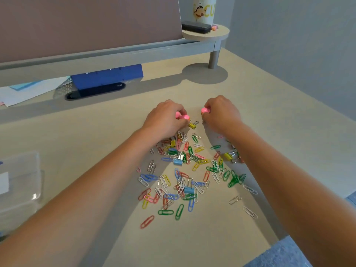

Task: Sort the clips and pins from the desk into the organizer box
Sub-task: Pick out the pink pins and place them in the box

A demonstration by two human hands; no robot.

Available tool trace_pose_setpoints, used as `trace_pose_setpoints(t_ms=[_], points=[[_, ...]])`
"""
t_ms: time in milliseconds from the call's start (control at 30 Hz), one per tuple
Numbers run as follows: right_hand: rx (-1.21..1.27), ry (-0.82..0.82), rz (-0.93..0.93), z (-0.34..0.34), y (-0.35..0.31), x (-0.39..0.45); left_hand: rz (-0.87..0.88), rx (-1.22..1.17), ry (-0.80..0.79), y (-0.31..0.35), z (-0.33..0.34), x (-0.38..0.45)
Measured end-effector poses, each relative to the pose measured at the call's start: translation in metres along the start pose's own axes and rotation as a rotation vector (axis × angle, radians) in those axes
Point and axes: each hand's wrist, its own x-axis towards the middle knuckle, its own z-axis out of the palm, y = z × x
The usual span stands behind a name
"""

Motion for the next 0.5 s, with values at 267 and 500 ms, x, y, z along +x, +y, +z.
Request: trace_pose_setpoints(t_ms=[267, 500], points=[[0.107, 0.028, 0.014, -0.005, 0.0, -0.003, 0.026, -0.035, -0.018, -0.001, 0.0, 0.007], [0.199, 0.097, -0.003, -0.009, -0.004, -0.017, 0.014, -0.028, -0.016, -0.001, -0.007, 0.008]])
